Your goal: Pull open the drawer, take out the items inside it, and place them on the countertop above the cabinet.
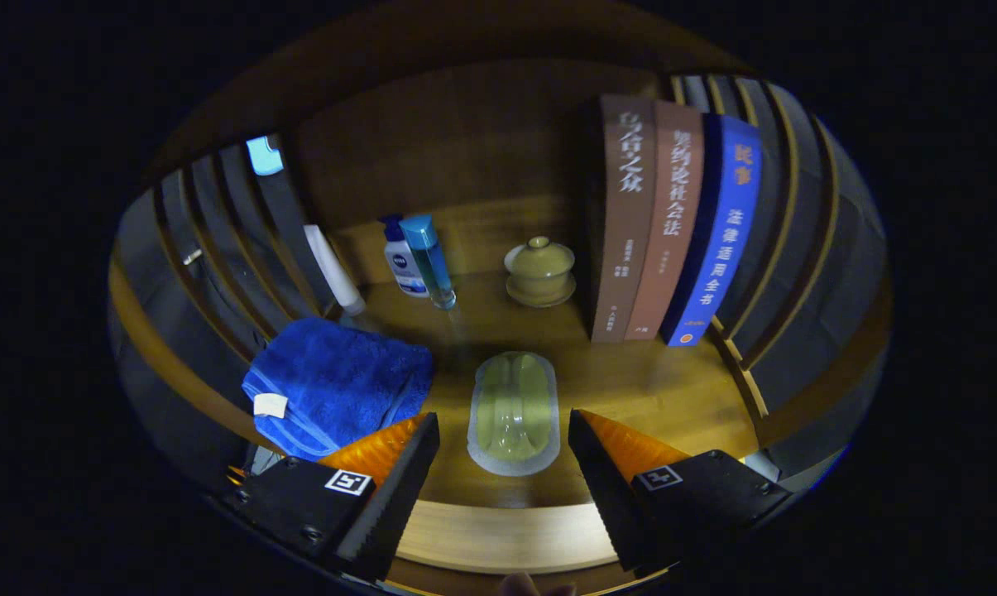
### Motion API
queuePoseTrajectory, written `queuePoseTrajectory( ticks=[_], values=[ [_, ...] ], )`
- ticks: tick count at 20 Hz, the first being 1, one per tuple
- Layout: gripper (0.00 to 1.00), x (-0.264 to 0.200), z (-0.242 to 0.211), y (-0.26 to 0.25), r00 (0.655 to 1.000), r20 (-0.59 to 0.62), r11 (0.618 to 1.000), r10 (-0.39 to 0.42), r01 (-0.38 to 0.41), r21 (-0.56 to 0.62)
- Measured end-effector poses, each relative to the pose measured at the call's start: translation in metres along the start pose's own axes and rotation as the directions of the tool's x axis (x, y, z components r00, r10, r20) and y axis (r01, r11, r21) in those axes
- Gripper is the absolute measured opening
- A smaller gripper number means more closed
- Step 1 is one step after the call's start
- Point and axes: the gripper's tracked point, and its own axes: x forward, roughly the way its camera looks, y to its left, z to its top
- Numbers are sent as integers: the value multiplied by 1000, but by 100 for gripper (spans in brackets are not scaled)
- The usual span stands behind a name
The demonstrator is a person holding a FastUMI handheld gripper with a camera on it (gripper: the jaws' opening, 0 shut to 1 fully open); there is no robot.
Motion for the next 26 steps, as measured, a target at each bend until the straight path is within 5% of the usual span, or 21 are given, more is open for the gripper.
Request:
queuePoseTrajectory(
  ticks=[4,8,12,17,22,26],
  values=[
    [100,-56,7,4,978,202,998,54,-57,12],
    [99,-120,10,12,901,425,996,85,-87,-14],
    [99,-180,-20,42,849,500,986,168,-149,-79],
    [99,-240,-71,54,764,629,990,143,-123,-75],
    [98,-247,-121,47,748,656,995,103,-69,-78],
    [99,-221,-165,30,785,615,997,67,-38,-61]
  ],
)
